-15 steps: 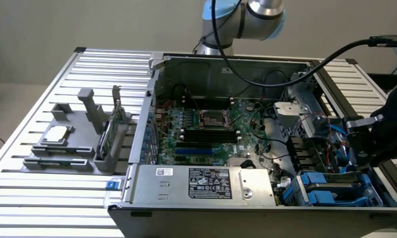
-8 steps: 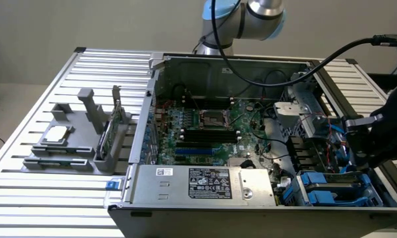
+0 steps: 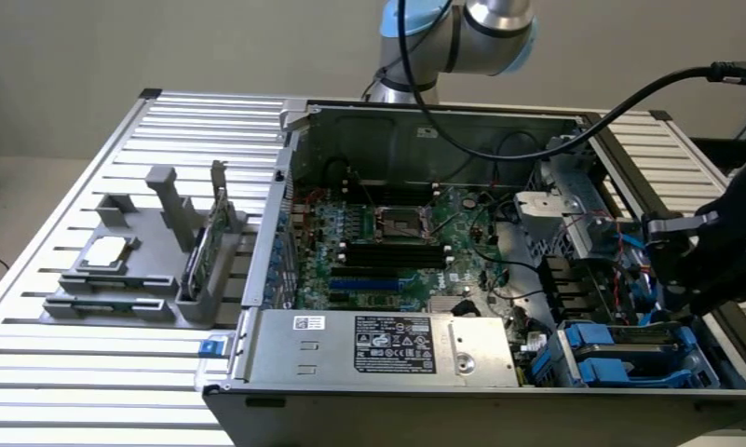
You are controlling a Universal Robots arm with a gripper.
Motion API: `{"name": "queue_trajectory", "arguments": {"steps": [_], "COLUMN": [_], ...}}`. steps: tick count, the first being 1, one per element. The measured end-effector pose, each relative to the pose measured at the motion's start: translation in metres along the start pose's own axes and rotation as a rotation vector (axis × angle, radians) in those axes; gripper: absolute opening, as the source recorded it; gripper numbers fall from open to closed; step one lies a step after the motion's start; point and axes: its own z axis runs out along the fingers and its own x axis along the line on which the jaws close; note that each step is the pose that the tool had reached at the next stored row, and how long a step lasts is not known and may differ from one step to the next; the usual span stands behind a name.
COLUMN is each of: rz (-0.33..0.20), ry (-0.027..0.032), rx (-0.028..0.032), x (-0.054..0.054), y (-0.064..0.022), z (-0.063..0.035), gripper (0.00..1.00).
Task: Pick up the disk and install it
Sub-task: 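Insert the first disk wire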
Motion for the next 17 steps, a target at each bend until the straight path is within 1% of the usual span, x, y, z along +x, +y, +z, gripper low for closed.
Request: {"name": "queue_trajectory", "arguments": {"steps": [3, 5, 11, 17], "rz": [0.032, 0.054, 0.13, 0.216], "ry": [-0.0013, -0.0036, -0.0138, -0.0284], "rx": [-0.0026, -0.0026, 0.0035, 0.0096], "x": [0.0002, 0.0003, 0.0005, 0.0006], "y": [-0.0002, -0.0003, -0.0004, -0.0004], "z": [0.0, 0.0, -0.0001, 0.0], "gripper": [0.25, 0.25, 0.25, 0.25]}}
